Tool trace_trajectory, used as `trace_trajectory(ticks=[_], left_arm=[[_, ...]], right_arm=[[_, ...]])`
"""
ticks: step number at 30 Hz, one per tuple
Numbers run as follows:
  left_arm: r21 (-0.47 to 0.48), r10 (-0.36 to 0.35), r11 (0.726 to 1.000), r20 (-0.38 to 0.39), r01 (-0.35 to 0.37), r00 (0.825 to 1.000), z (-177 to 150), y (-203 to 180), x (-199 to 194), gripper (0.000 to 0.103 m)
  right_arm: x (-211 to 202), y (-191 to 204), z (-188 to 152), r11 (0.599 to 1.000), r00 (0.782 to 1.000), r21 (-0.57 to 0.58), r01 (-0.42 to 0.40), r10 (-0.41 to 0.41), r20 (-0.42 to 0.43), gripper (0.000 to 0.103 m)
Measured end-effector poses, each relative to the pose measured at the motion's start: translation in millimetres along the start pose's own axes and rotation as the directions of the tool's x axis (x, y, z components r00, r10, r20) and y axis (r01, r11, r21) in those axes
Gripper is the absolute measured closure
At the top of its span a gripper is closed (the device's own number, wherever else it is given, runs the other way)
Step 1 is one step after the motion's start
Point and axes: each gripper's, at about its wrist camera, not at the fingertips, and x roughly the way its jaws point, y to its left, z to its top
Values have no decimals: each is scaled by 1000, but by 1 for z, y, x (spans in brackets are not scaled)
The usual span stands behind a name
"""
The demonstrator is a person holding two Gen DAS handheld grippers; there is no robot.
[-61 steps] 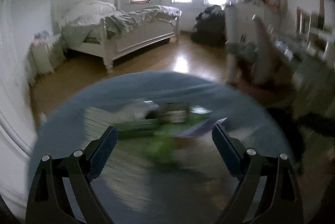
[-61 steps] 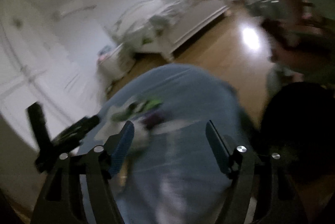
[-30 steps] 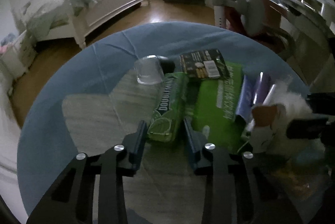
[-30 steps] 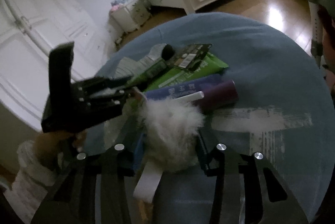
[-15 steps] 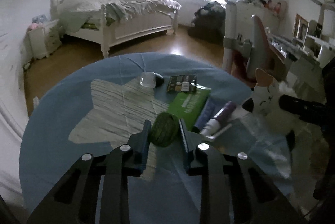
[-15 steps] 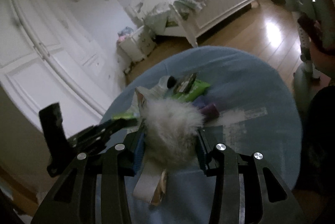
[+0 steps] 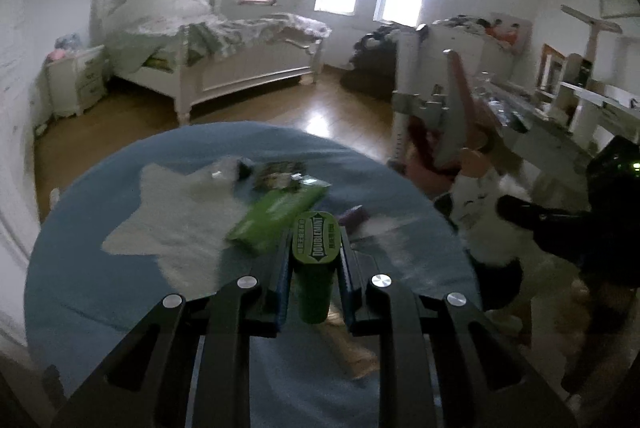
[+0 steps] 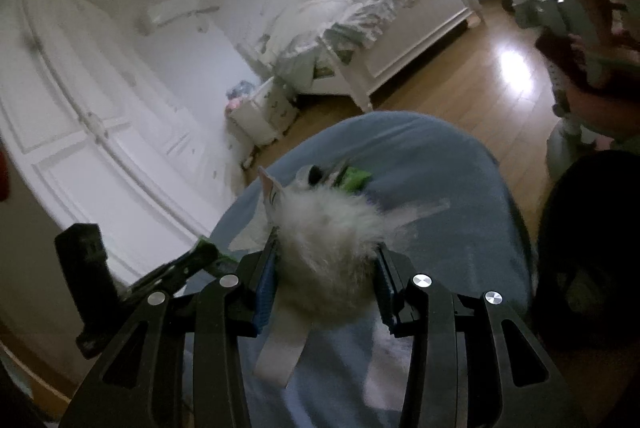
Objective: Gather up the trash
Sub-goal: 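Carry both items over the black bin and open both tools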
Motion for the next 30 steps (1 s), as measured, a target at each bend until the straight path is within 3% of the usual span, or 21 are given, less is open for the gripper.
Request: trace_trajectory(ticks=[7, 14, 20, 25, 30], left_arm=[[70, -145, 987, -5, 145, 989, 21, -75, 21, 83], [127, -300, 943, -78, 308, 951, 28, -154, 69, 83], [128, -377, 910, -136, 393, 916, 27, -209, 116, 83], [133, -400, 894, -189, 427, 897, 19, -239, 148, 83], [136, -394, 893, -229, 430, 890, 9, -253, 169, 83]], right_arm=[[-66, -52, 13, 992, 984, 97, 78, -92, 155, 61], [-134, -125, 15, 941, 918, 246, 234, -297, 262, 61], [-154, -176, 6, 896, 890, 330, 297, -385, 246, 61], [-146, -202, 0, 876, 890, 367, 311, -404, 210, 61], [-137, -221, -6, 863, 894, 396, 314, -410, 183, 61]])
